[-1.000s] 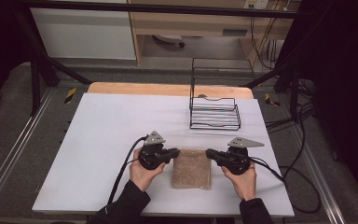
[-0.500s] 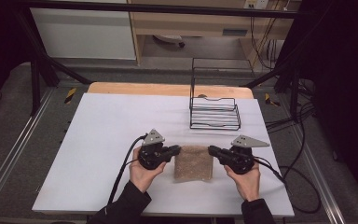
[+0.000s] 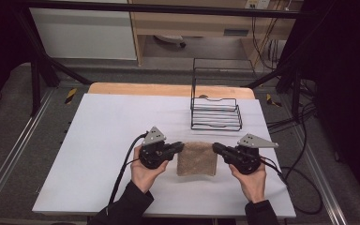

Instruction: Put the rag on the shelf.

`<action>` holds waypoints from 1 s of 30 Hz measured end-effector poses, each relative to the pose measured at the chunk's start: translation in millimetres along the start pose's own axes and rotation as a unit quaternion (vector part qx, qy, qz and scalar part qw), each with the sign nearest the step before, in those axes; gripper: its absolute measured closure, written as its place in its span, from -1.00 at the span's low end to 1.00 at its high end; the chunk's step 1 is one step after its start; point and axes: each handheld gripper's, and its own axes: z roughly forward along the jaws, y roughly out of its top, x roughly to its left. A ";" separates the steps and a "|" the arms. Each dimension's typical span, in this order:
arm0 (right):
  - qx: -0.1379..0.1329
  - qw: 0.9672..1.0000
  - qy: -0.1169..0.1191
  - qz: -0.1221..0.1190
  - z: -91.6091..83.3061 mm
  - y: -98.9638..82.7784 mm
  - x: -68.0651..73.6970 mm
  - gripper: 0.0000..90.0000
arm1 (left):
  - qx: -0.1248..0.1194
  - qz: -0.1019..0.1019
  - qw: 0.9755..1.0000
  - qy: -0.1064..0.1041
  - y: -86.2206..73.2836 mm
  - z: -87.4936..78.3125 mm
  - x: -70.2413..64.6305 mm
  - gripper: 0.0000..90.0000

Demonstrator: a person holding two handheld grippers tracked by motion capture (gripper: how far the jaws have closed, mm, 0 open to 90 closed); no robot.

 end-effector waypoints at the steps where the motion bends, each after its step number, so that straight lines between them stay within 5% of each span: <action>1: -0.002 1.000 -0.001 0.000 -0.8 0.7 0.3 0.92 | -0.001 0.002 1.000 0.001 0.9 -0.2 -0.4 0.89; 30: -0.072 0.997 -0.027 -0.017 -24.8 33.0 -1.9 0.92 | -0.058 0.019 0.998 0.002 47.1 1.1 -6.6 0.89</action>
